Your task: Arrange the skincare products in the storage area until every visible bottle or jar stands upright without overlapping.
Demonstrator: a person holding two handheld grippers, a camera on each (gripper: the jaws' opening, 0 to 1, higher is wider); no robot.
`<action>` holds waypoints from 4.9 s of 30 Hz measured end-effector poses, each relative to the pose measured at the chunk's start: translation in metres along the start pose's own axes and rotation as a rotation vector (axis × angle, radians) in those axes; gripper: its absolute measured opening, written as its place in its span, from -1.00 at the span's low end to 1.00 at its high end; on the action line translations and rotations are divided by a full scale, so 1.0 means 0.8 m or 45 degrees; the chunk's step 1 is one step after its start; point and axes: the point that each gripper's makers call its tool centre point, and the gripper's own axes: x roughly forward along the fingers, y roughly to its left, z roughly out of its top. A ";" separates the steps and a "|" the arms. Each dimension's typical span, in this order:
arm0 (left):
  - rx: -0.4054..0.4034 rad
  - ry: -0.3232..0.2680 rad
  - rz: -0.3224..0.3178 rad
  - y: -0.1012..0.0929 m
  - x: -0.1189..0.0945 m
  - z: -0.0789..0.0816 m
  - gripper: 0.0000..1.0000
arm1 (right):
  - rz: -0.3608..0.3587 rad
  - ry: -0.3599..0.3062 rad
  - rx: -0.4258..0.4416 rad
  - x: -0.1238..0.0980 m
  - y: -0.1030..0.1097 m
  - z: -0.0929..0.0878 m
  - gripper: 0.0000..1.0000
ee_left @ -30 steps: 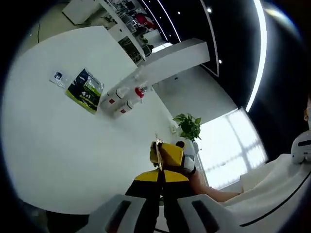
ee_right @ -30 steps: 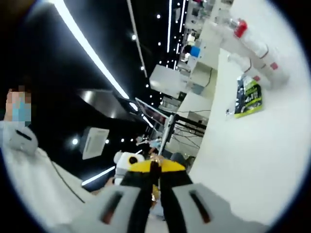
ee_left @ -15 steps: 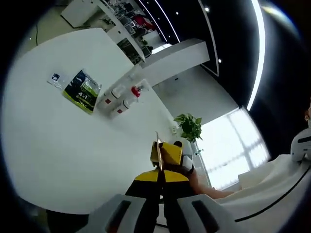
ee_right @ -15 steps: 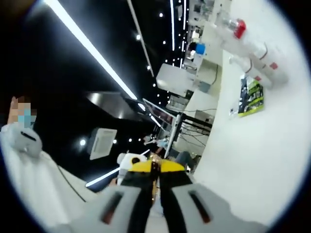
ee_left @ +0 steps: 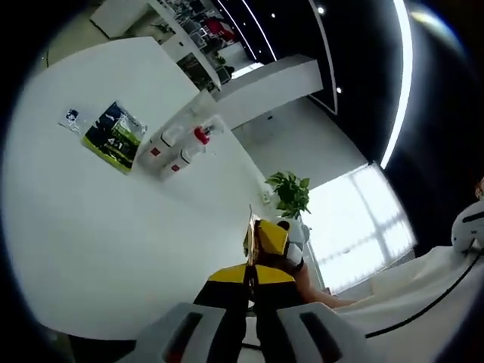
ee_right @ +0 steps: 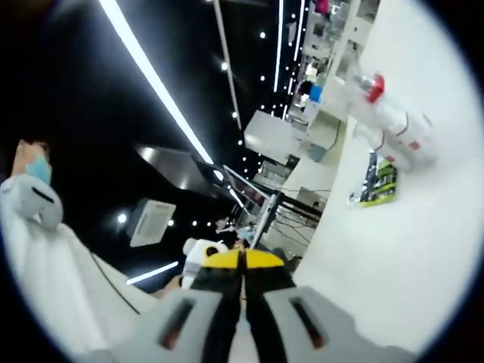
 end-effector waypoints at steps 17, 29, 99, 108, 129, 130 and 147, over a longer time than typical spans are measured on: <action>0.060 0.076 -0.067 -0.003 0.014 0.005 -1.00 | -0.128 -0.101 -0.090 -0.028 -0.008 0.023 -0.65; -0.002 -0.024 -0.020 0.025 -0.019 0.014 -1.00 | -0.200 -0.027 -0.085 -0.024 -0.032 -0.023 -0.50; -0.087 -0.011 0.249 0.288 -0.026 0.346 -1.00 | -0.944 0.254 0.144 -0.043 -0.078 -0.058 0.01; -0.157 0.121 0.331 0.355 -0.006 0.350 -1.00 | -0.976 0.221 0.172 -0.038 -0.079 -0.057 0.00; -0.168 0.174 0.391 0.351 0.004 0.326 -0.99 | -0.936 0.133 0.175 -0.021 -0.082 -0.045 -0.03; -0.161 0.183 0.393 0.349 0.005 0.325 -0.98 | -0.937 0.134 0.178 -0.021 -0.082 -0.046 -0.03; -0.156 0.201 0.434 0.348 0.001 0.332 -0.86 | -0.863 0.128 0.165 -0.017 -0.073 -0.043 -0.06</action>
